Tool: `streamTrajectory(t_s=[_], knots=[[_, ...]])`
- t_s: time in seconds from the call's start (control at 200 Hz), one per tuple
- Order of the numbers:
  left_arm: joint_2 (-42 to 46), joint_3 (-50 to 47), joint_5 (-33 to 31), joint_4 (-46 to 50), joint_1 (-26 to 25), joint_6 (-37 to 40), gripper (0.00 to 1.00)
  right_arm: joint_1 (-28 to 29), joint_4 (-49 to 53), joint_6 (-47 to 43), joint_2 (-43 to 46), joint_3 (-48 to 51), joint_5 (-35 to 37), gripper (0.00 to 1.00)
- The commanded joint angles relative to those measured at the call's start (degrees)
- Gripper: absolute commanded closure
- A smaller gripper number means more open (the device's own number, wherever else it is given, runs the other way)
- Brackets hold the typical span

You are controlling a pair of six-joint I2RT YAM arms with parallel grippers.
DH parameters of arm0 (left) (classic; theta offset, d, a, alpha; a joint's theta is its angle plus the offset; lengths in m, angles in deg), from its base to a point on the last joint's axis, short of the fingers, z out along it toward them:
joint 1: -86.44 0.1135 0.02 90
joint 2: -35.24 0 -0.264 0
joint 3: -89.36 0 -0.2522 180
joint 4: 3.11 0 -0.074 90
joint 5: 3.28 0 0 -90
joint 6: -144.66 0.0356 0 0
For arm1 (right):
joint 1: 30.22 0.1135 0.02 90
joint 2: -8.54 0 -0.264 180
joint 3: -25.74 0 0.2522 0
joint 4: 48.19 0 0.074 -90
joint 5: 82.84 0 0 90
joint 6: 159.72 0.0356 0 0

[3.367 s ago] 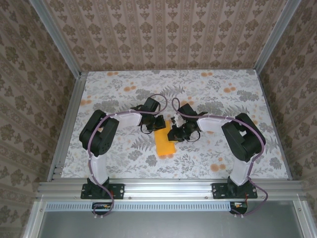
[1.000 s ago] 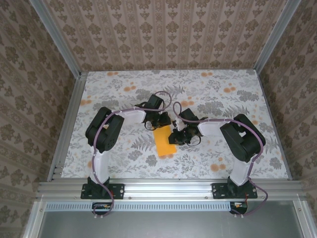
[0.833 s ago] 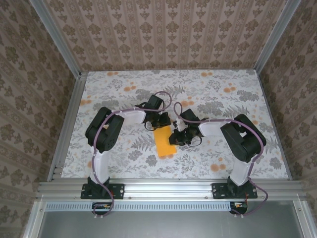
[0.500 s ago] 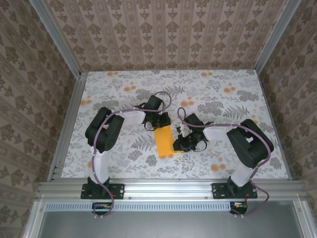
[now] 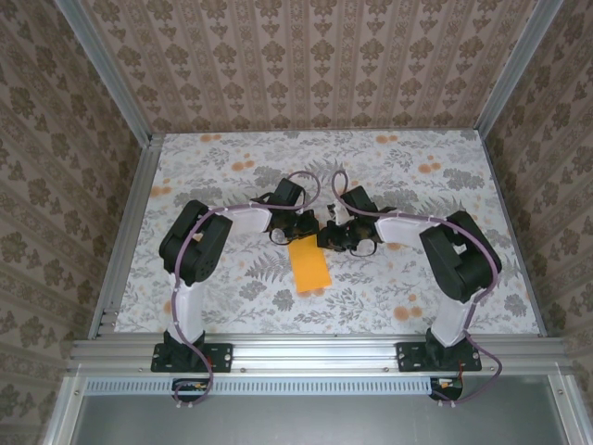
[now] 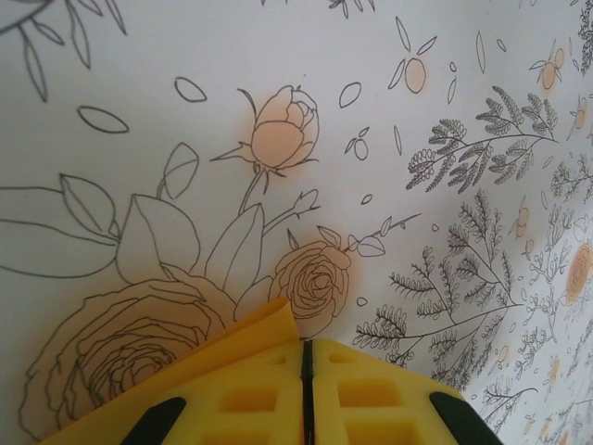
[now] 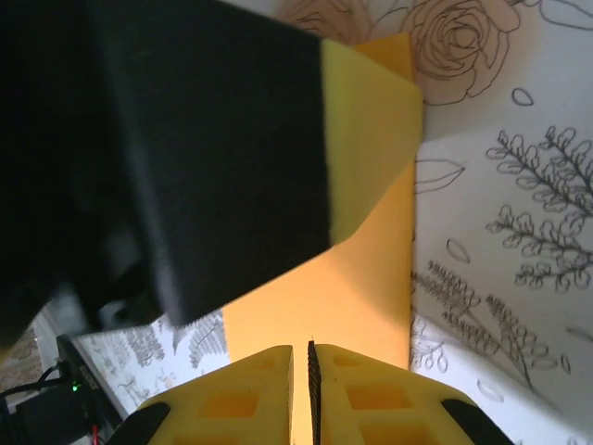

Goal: Fold a paper plane with a square sheet of paper (pick it up from the middle)
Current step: Fold the square sheet of paper in half at the center of the table.

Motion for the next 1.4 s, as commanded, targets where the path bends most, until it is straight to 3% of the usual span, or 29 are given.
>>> streamTrajectory(t_s=[0.0, 0.355, 0.95, 1.08, 1.165, 1.395], knots=[[-1.91, -2.32, -2.55, 3.17, 0.23, -0.36, 0.9, 0.0, 0.49, 0.4, -2.67, -2.27, 0.48, 0.85], [-1.93, -2.94, -3.13, 2.89, 0.21, -1.04, 0.9, 0.05, 2.21, -0.36, -6.13, -1.7, -1.85, 0.85], [-1.26, -2.24, -2.84, 2.98, 0.34, -0.32, 0.89, 4.62, 12.57, -4.06, 12.21, 15.71, -1.28, 0.84], [1.87, -0.82, -1.24, 3.16, 0.21, -0.86, 0.82, 4.6, 12.19, -3.58, 17.91, 14.53, 1.59, 0.84], [5.53, -0.39, -0.85, 3.32, 0.29, -1.39, 0.71, 4.57, 11.08, -3.05, 19.96, 13.42, 3.22, 0.82], [17.58, -3.19, -5.95, 8.76, 2.05, -1.03, 0.49, 7.5, 11.19, -2.34, 16.98, 9.69, 9.19, 0.72]])
